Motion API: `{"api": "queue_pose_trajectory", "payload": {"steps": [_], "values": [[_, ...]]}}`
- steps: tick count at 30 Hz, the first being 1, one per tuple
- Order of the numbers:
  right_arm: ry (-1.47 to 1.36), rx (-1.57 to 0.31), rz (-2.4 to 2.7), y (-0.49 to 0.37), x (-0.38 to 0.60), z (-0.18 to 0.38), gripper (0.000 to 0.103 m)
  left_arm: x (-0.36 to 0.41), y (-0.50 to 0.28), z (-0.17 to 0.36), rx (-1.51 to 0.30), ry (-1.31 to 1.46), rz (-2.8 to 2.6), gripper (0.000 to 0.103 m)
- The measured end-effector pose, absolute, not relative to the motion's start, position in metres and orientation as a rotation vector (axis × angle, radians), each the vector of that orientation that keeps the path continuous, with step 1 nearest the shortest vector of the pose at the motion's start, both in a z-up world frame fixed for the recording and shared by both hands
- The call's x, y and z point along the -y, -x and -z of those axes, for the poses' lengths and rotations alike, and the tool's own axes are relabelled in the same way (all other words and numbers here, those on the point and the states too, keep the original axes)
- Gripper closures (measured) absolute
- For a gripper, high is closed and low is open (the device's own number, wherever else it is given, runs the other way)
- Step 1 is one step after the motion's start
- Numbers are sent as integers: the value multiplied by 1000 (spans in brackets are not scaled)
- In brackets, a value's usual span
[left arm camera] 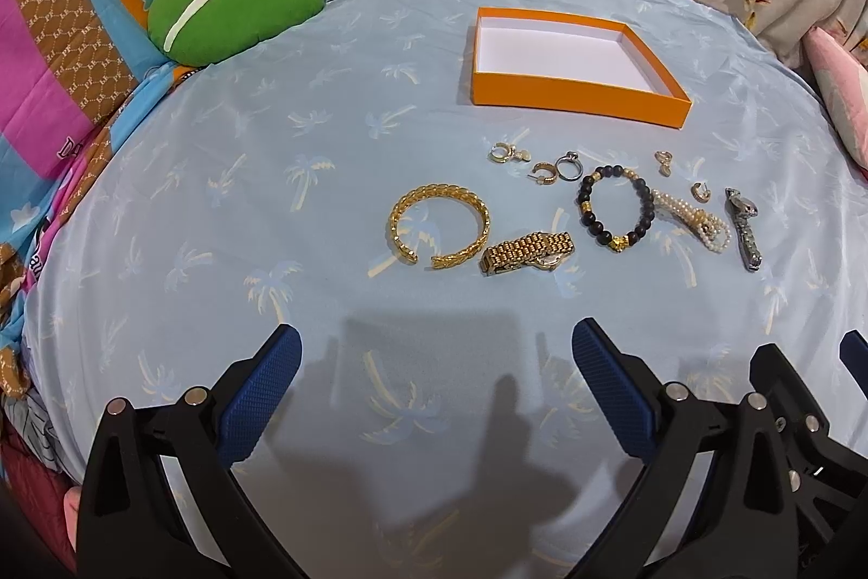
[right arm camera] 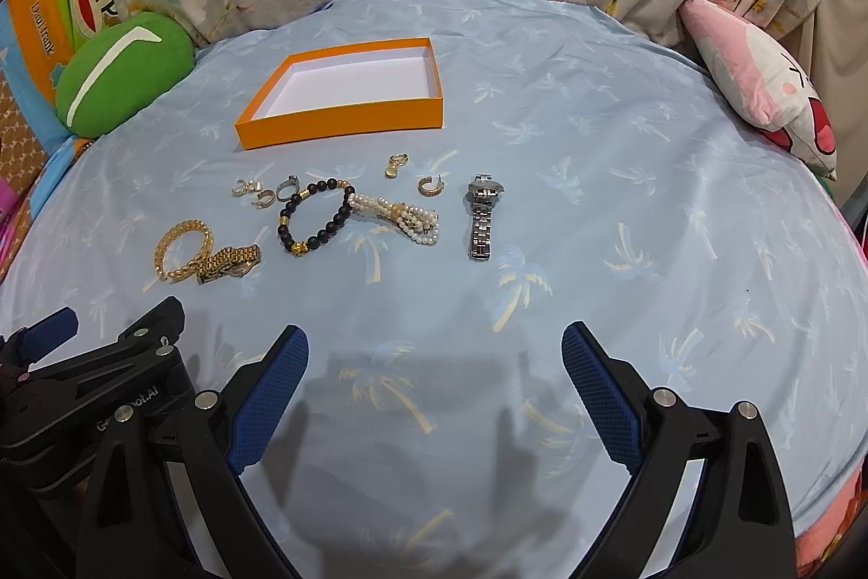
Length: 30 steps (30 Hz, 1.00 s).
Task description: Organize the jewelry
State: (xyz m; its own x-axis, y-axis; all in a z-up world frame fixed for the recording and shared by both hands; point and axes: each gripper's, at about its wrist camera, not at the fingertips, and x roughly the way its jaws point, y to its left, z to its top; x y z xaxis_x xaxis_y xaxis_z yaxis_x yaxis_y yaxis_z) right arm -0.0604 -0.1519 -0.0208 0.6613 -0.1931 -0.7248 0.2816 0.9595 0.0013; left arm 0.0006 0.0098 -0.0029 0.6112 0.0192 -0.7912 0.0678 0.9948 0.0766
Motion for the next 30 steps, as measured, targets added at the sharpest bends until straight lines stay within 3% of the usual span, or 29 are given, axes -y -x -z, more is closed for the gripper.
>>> {"api": "queue_pose_trajectory", "payload": {"steps": [17,30], "values": [[-145,-812,314,50,167,26,13,-18,-10,7,-927,-70,28,5],[-193,-816,346,-19,216,32,33,-46,-48,25,-964,-22,-30,5]]}}
